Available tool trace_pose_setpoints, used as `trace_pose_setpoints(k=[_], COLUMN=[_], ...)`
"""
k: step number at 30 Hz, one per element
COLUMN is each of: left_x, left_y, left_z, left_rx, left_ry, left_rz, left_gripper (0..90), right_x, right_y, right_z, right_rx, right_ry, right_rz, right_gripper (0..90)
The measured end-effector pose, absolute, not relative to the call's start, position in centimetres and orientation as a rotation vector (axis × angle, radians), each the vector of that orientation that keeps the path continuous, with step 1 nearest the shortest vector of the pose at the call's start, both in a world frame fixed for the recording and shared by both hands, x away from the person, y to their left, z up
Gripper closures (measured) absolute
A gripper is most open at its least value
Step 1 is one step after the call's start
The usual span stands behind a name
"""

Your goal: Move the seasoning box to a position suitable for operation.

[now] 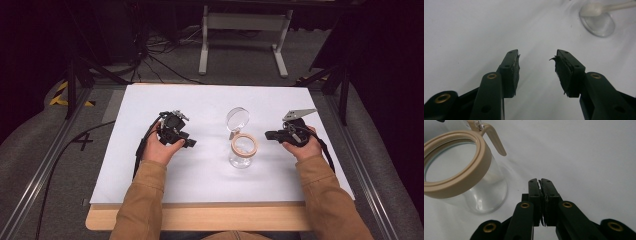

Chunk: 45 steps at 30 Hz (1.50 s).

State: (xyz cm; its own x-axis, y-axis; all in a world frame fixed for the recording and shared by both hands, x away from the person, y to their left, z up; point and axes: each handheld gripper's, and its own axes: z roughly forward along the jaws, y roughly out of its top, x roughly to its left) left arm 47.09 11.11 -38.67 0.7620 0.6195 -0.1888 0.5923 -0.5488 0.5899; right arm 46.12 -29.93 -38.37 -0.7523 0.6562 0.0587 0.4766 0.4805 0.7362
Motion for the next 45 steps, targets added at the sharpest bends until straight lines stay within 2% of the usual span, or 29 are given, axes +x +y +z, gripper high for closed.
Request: trace_pose_setpoints(k=[10,24,45], left_x=[46.5,45.8,45.6], left_y=[11.4,10.8,10.6], left_z=[-37.7,-36.9,-36.7], left_rx=[2.287,2.257,2.266], left_ry=[0.885,0.831,0.822], left_rz=[0.080,0.034,0.038], left_gripper=[53.0,52.8,52.8], right_x=[46.1,45.8,45.5], right_y=[-29.4,-27.5,-26.1], right_z=[-38.6,-39.6,-40.4], right_rx=[0.961,0.901,0.857], right_ry=[2.530,2.634,2.701], right_rz=[1.145,1.124,1.059], right_gripper=[86.2,86.9,89.4])
